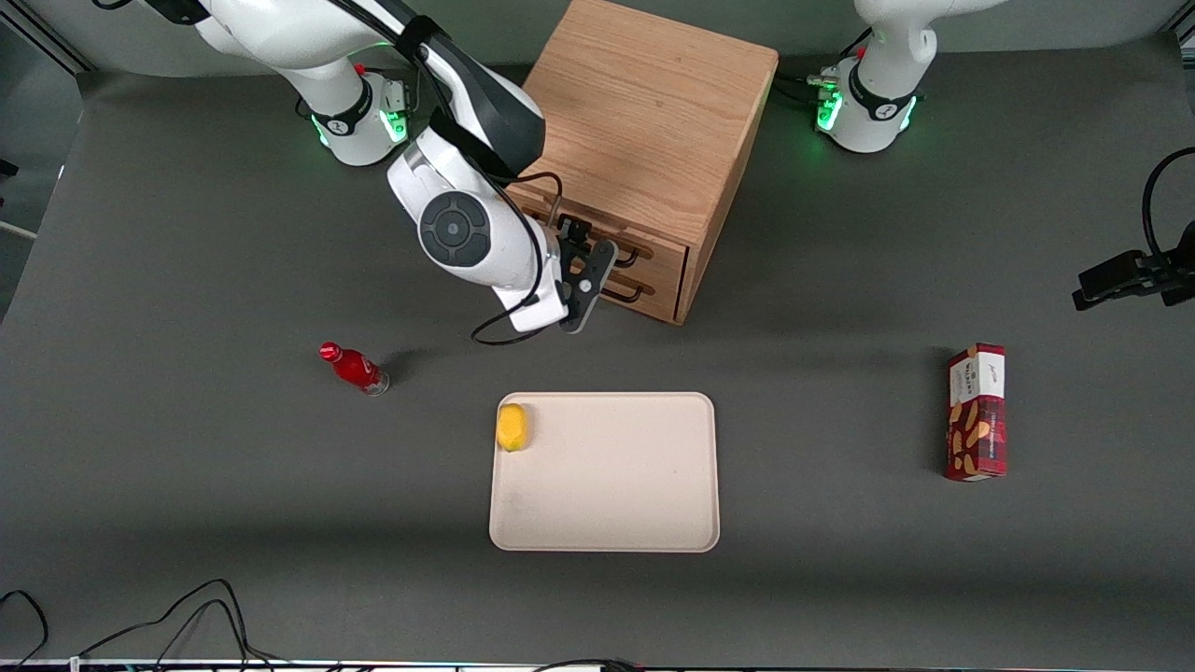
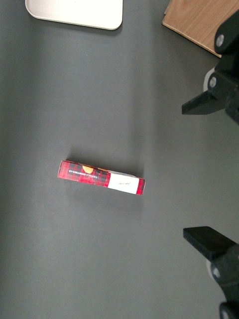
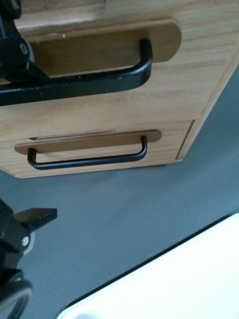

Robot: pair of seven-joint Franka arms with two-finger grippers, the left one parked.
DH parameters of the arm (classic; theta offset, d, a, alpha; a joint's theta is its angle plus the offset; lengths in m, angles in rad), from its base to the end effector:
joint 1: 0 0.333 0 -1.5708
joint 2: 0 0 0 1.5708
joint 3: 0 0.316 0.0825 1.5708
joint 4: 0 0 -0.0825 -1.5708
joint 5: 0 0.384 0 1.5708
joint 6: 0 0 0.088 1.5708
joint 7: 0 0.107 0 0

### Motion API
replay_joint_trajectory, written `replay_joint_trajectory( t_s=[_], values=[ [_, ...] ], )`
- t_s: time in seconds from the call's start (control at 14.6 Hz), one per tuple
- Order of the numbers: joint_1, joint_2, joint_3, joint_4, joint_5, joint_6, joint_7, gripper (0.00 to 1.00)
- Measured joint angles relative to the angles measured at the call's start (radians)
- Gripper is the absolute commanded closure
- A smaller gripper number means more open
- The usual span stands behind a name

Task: Open upper drawer
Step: 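Pull the upper drawer outward by its handle with the right gripper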

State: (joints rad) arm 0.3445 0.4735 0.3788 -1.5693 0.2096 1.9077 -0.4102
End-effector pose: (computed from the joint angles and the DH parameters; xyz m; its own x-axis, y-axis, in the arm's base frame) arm 0.5140 0.4290 0.3805 0.5247 0.8509 0.0276 0.7961 -0.4789 -0.3699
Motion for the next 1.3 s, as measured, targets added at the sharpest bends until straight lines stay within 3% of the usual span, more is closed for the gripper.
replay_joint_trajectory(
  t_s=[1.3],
  values=[
    [-0.075, 0.07, -0.013, 0.087, 0.0, -0.015, -0.037, 0.0]
  ],
)
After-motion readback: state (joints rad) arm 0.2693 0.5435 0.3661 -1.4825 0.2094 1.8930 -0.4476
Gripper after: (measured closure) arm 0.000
